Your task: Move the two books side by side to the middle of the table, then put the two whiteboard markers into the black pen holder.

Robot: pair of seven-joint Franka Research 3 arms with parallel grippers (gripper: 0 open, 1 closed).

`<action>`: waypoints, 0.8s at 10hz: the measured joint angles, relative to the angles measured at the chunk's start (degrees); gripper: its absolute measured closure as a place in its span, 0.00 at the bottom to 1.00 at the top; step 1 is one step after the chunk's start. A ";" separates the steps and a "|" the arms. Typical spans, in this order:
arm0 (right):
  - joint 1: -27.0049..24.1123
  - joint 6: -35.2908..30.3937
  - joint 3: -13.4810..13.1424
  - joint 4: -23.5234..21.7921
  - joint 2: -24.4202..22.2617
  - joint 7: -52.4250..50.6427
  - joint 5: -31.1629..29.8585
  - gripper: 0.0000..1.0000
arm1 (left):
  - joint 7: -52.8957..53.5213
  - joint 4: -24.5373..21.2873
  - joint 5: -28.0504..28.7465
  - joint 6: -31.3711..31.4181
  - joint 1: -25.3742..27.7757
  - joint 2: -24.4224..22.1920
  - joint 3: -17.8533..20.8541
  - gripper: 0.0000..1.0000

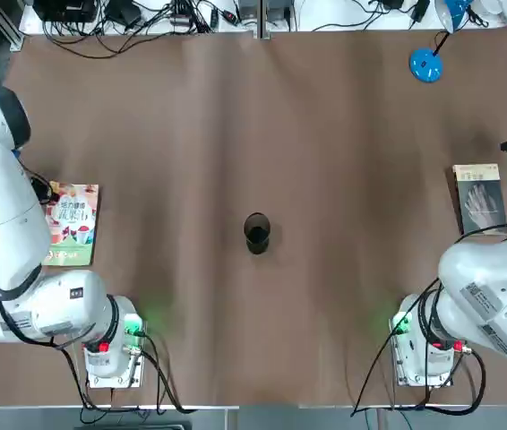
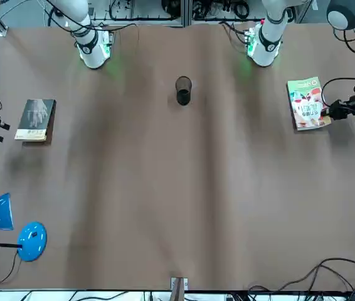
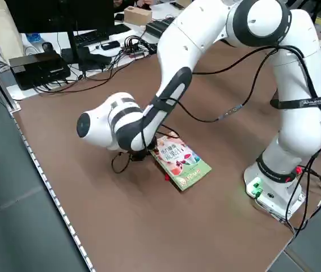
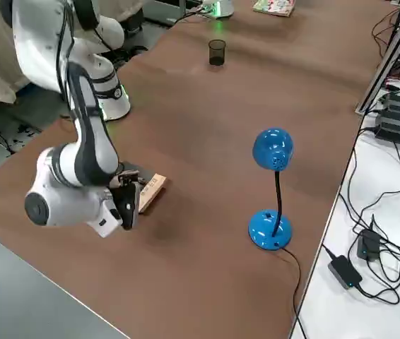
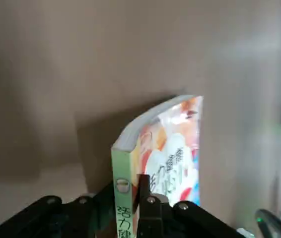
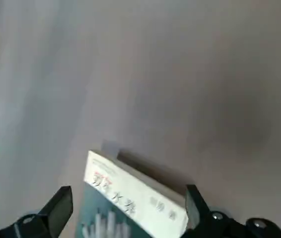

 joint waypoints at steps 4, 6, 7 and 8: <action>-1.13 -7.20 0.07 7.00 7.90 -2.39 1.86 0.00 | -8.15 5.28 -3.40 -8.76 -0.67 -6.65 -0.11 0.82; -2.31 -10.60 0.06 11.51 11.50 -2.42 1.93 0.00 | -18.72 7.85 -5.15 -15.76 -1.86 -11.37 -2.18 0.82; -2.94 -11.41 0.07 12.65 12.88 -2.51 1.94 0.00 | -23.91 10.28 -5.70 -18.59 -2.34 -12.51 -4.78 0.82; -3.37 -12.20 0.07 13.34 13.91 -2.59 1.94 0.00 | -27.10 12.37 -6.00 -19.17 -2.58 -13.01 -7.85 0.82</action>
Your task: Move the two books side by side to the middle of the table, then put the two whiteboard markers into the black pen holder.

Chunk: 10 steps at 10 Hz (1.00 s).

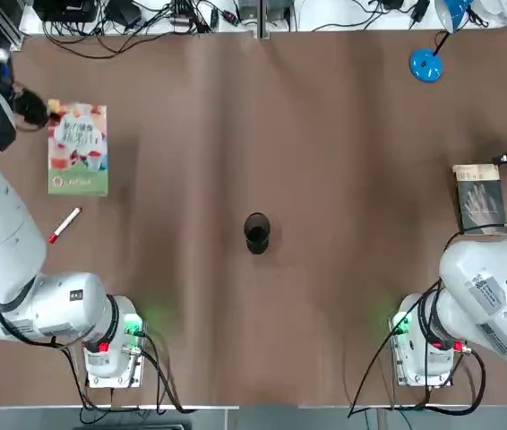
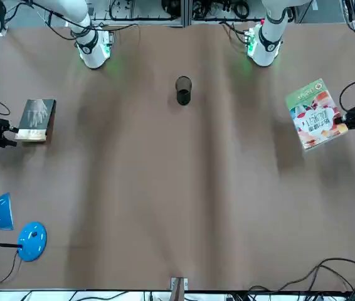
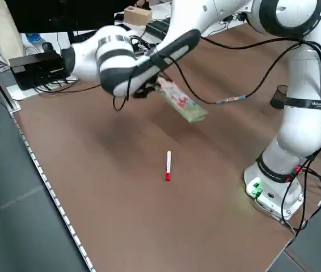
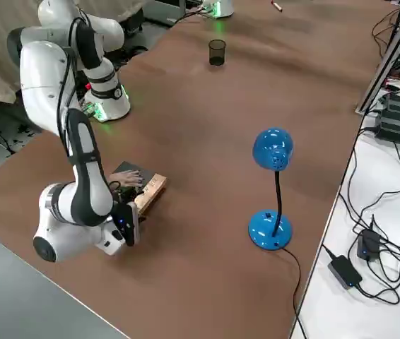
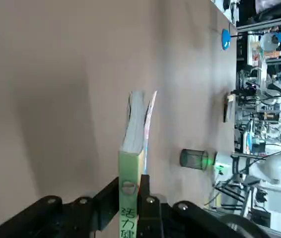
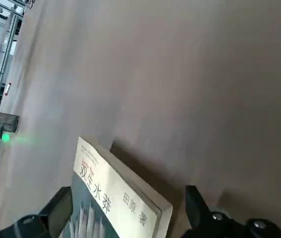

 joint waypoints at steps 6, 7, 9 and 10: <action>-0.77 -2.71 -0.01 0.76 1.99 -0.07 -0.90 0.27 | -11.64 9.30 -6.97 8.07 -3.82 3.29 -17.44 0.82; -0.81 -2.71 -0.03 0.76 2.05 -0.10 -0.99 0.42 | -14.43 9.51 -8.32 11.95 -4.65 4.12 -19.85 0.82; -0.87 -2.69 -0.03 0.76 2.11 -2.58 -1.04 0.57 | -19.58 9.62 -11.54 21.71 -6.92 5.75 -26.47 0.82; -0.88 -2.79 -0.01 0.76 2.11 -5.08 -1.04 0.76 | -20.27 9.72 -13.89 25.24 -7.94 7.22 -28.92 0.82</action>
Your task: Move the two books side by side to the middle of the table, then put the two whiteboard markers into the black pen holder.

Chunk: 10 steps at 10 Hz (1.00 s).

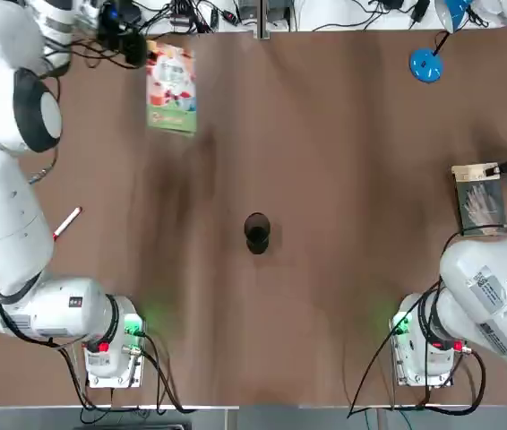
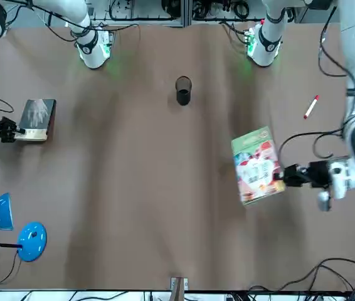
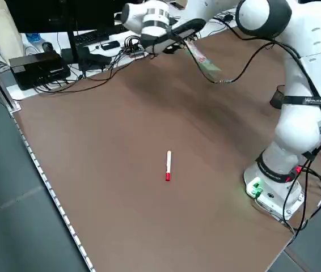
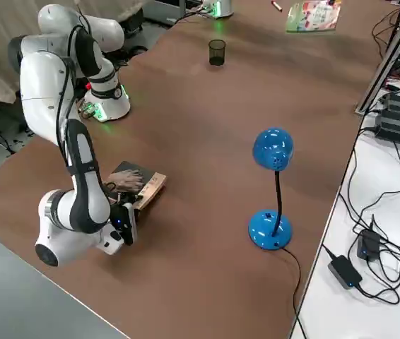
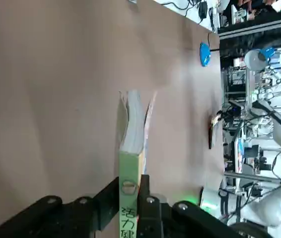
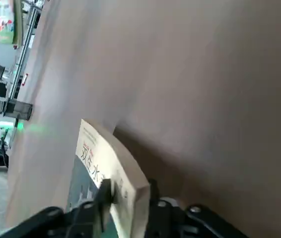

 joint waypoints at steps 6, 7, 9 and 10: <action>0.00 -3.39 0.05 0.59 -0.05 -0.35 0.01 0.85 | -7.10 10.69 -3.43 9.15 -3.79 10.40 -8.43 0.82; -0.02 -6.57 0.00 0.77 -0.27 2.72 0.00 0.85 | -7.06 10.85 -3.79 10.09 -4.06 11.99 -9.96 0.82; -0.19 -12.21 -0.18 0.87 -1.21 6.84 0.00 0.85 | -5.27 11.09 -4.06 11.67 -4.47 14.90 -11.82 0.82; -0.51 -15.71 -0.26 0.87 -2.05 10.12 0.00 0.85 | -4.74 11.28 -4.09 13.58 -4.90 15.76 -12.34 0.82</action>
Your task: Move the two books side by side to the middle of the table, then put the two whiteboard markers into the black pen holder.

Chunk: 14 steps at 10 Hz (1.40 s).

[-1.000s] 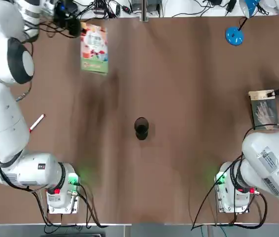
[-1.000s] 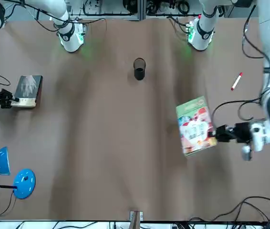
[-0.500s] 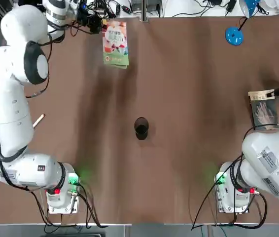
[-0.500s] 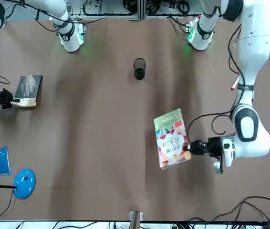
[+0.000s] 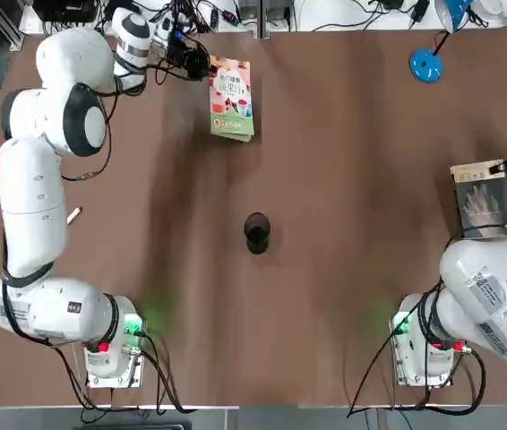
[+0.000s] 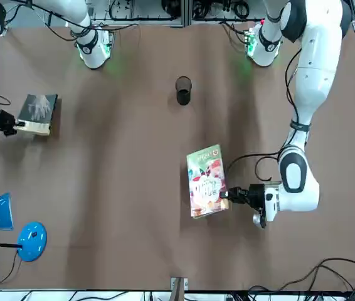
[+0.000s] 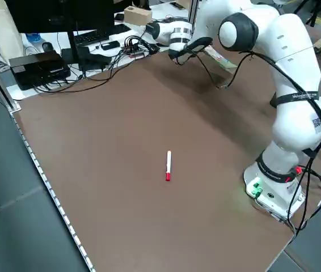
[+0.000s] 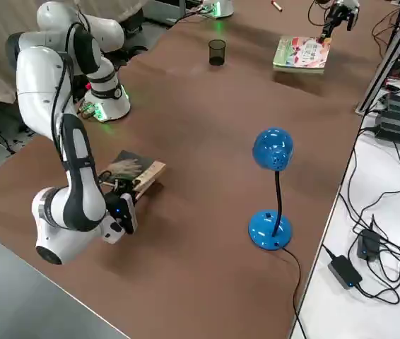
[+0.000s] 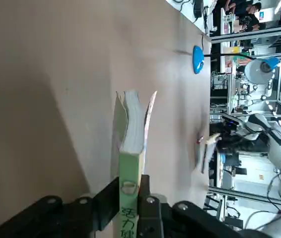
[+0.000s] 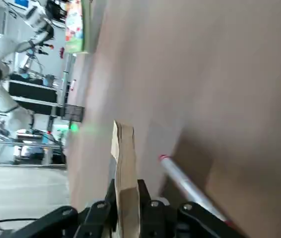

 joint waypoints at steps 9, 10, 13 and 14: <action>18.56 -0.72 7.40 -1.61 -4.34 25.74 13.22 0.85 | 4.23 0.36 0.99 4.02 -3.18 4.06 -0.26 0.82; 22.54 2.37 7.46 -2.83 -4.63 26.15 16.17 0.85 | 5.23 0.29 2.12 3.94 -3.25 4.08 -0.28 0.82; 32.03 13.39 7.62 -9.57 -7.77 26.33 23.84 0.85 | 10.55 -0.55 3.07 3.72 -3.47 4.24 -0.36 0.82; 34.99 16.63 7.64 -10.36 -9.00 26.58 25.98 0.85 | 11.23 -0.69 3.41 3.66 -3.84 4.30 -0.42 0.82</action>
